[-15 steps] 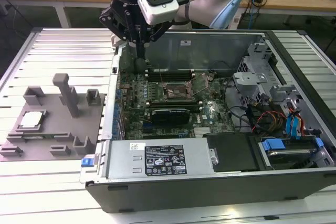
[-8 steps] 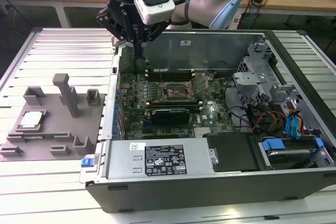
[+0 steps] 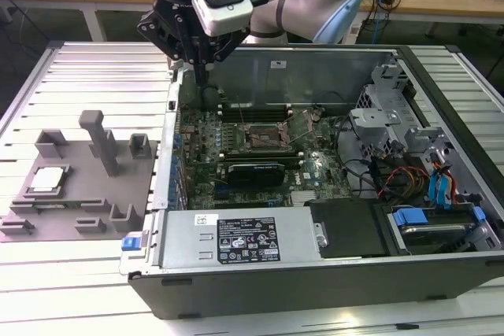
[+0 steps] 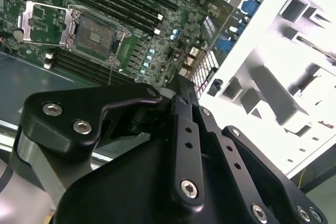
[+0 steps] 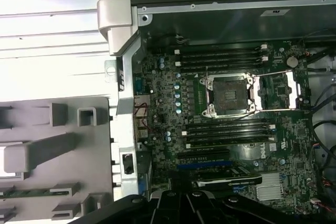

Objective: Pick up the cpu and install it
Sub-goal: 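Reach for the cpu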

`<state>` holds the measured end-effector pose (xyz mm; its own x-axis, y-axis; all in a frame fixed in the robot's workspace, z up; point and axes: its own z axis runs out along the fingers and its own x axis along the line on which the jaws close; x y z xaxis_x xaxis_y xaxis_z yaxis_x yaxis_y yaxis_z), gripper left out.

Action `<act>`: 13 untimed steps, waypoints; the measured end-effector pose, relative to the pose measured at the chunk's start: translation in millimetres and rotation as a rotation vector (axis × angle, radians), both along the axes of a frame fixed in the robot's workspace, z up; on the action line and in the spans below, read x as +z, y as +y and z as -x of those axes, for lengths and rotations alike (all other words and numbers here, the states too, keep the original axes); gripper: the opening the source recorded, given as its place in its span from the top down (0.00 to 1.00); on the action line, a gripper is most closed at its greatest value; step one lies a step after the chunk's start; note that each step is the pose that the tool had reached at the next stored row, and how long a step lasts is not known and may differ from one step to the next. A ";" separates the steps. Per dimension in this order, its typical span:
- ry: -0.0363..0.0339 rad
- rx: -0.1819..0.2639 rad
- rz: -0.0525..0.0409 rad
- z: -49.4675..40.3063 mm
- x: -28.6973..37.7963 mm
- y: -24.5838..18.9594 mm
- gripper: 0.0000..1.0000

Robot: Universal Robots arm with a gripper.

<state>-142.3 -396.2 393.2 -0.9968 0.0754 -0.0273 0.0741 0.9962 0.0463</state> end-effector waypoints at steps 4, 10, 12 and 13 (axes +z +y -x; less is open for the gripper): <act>-0.0027 0.000 0.0001 9.0 0.0 1.8 0.89; -0.0054 0.000 0.0000 22.5 0.0 5.9 0.89; -0.0060 0.000 0.0001 25.5 0.0 6.7 0.89; -0.0064 0.000 0.0001 27.6 0.0 7.3 0.89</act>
<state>-169.9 -388.9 393.3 -0.9966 0.0754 -0.0337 0.0738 0.9962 0.0467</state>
